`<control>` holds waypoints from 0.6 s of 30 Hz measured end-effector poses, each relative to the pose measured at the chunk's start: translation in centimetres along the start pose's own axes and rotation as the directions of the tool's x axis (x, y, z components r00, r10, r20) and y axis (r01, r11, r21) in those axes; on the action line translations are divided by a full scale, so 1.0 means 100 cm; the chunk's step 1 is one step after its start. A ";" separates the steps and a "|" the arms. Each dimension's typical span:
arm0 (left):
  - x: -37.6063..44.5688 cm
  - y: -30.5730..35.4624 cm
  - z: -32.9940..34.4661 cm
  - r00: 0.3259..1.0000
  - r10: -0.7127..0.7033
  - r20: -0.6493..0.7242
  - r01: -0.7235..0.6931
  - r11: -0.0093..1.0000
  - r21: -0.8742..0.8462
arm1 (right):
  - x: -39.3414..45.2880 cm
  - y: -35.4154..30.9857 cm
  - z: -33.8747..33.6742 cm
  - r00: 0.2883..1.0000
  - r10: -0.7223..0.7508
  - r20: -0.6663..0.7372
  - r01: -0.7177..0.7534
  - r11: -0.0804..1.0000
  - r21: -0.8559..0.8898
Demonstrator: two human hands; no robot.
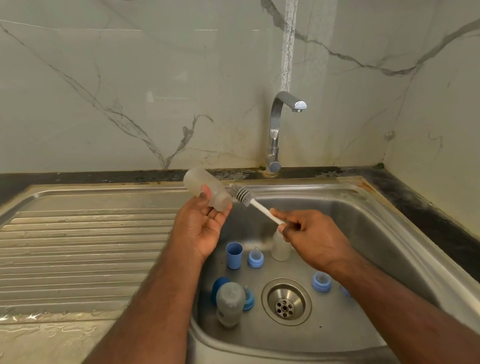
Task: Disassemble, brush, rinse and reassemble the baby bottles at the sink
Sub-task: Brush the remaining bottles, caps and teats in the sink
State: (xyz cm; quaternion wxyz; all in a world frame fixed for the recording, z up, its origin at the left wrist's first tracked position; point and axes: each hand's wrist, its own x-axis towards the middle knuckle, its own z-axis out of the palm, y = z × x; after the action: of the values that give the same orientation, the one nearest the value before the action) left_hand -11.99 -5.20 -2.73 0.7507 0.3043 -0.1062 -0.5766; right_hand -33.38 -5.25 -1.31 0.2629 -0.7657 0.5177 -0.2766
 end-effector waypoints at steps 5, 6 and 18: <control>-0.002 0.001 0.001 1.000 -0.002 0.018 0.003 0.999 -0.049 | 0.000 -0.002 0.003 0.999 0.007 0.045 -0.009 0.999 0.045; -0.003 0.001 0.002 1.000 -0.009 0.029 0.011 0.998 -0.061 | 0.001 -0.001 0.002 0.999 0.017 0.039 -0.018 1.000 0.021; -0.003 0.003 0.000 0.998 -0.017 0.055 0.023 0.995 -0.099 | -0.001 -0.003 0.002 0.997 0.040 0.062 -0.053 0.975 0.214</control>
State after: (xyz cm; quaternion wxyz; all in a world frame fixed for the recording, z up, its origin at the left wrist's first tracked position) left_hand -11.84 -4.86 -2.53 0.7560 0.2519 -0.0946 -0.5967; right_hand -33.11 -5.00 -1.31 0.3654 -0.7280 0.4947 -0.3030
